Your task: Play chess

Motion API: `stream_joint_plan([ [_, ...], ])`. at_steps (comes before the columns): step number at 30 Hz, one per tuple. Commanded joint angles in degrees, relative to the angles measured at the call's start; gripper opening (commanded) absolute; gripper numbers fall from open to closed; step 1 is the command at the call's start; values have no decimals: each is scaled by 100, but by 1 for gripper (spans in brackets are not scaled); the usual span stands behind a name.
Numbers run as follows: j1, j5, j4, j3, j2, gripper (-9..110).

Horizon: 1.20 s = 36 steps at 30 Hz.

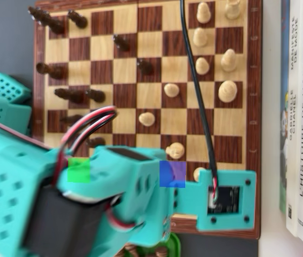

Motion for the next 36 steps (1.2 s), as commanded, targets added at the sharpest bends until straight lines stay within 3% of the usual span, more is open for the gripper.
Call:
stream_joint_plan([
  [1, 141, -53, -53, 167, 598, 9],
  [15, 185, -334, -62, 2250, 2496, 9],
  [36, 1283, -1125, -272, 4790, 4553, 9],
])
